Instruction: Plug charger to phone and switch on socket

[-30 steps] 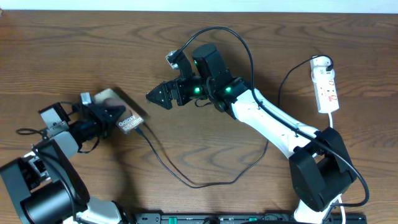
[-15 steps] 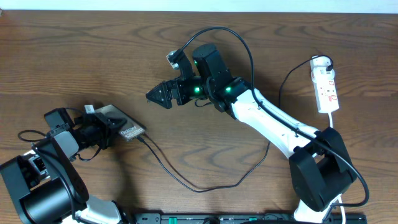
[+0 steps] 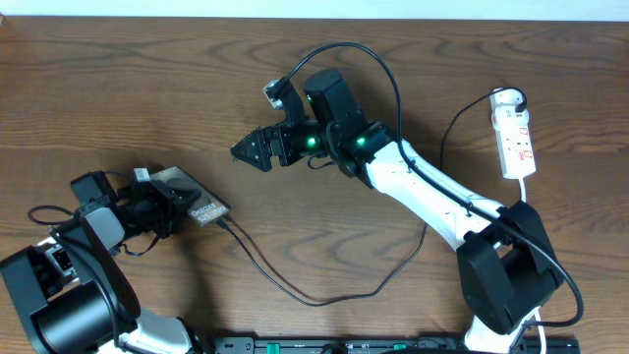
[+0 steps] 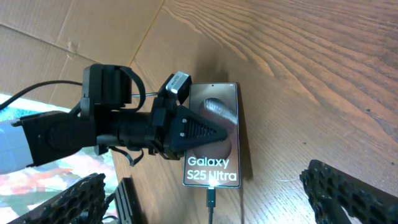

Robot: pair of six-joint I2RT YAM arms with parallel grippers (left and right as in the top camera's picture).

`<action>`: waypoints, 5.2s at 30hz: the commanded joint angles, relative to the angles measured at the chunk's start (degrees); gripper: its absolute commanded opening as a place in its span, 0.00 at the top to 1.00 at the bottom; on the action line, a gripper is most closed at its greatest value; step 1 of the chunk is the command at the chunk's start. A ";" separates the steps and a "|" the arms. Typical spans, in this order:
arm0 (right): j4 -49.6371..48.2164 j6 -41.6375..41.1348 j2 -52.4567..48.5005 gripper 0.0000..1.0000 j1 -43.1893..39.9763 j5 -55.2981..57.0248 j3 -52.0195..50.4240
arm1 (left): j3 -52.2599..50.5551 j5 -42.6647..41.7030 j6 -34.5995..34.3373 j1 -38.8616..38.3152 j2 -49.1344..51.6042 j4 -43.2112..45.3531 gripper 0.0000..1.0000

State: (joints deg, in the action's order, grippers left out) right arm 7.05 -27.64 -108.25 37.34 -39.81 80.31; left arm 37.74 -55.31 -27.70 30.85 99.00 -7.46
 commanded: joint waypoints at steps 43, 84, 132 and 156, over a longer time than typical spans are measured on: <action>0.28 -1.05 1.86 0.01 -0.13 -1.14 1.44 | -0.13 29.11 0.44 -0.07 -0.20 -22.10 0.17; 28.98 7.89 17.57 0.01 -24.41 14.93 1.44 | 29.05 54.51 6.32 -40.39 -20.37 -41.79 0.16; 60.46 34.80 -8.37 0.01 -64.04 13.35 29.77 | 29.03 56.39 12.87 -50.27 -30.75 -36.59 0.16; 55.34 42.71 -24.33 0.01 -63.28 4.70 31.17 | 29.03 56.39 12.87 -50.27 -30.73 -36.59 0.16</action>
State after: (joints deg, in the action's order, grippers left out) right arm 62.48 13.50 -132.73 -26.35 -32.32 110.63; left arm 65.95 0.36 -16.01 -19.40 68.14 -44.10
